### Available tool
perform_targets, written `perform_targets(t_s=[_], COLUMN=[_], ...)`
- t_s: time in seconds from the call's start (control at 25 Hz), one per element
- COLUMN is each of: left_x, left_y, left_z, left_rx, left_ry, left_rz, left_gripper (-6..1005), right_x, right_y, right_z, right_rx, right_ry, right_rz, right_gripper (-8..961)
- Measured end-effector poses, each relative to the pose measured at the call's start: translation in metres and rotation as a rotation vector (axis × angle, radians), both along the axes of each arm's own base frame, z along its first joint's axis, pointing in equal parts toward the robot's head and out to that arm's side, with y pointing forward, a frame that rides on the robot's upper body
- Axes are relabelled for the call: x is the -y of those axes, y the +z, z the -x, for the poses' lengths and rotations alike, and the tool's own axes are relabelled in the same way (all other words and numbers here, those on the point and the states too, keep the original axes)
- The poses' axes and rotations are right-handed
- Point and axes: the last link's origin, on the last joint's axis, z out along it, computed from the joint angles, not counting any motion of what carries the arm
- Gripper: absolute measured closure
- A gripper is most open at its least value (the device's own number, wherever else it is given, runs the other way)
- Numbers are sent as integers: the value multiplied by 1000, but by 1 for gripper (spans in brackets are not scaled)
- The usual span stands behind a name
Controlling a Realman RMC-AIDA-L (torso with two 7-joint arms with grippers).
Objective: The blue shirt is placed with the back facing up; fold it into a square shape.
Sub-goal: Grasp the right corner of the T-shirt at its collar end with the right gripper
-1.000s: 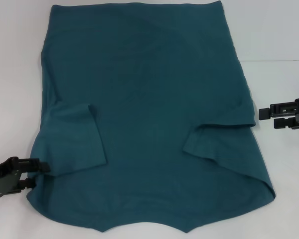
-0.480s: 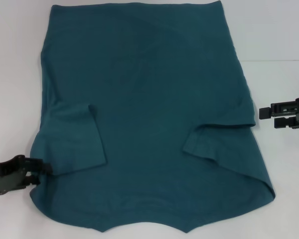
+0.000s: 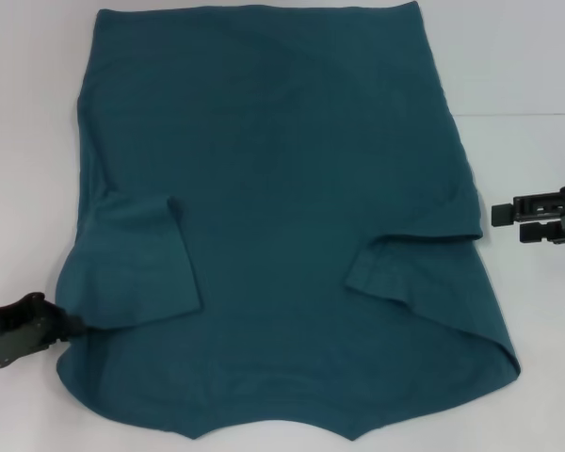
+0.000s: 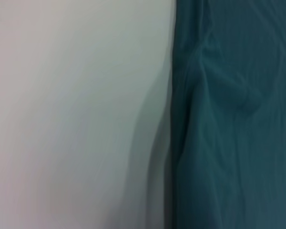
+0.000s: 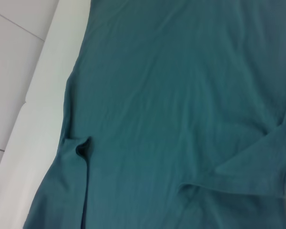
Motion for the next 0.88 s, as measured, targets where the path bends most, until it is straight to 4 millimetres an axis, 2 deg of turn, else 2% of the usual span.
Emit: perform_targets(t_s=[0.16,0.36,0.64,0.88], left_x=[0,0,-3,-10], left_y=[1,5,16,17], left_z=[-2,-16,-20,-22], left_rx=[15,83,112,98], left_ry=[-17,-108,-146,-155], left_rz=[-2,-4,-40,-52], left_gripper=[886,966,966,966], right_x=[3,14,33,43], right_y=[-1,1,12,-1], right_z=[0,-5,-30,-35], right_rx=[-3,0,67,105], right_ry=[15,27,-38,-32], right_rz=[16,59,115,175], right_gripper=[196,197,199,200])
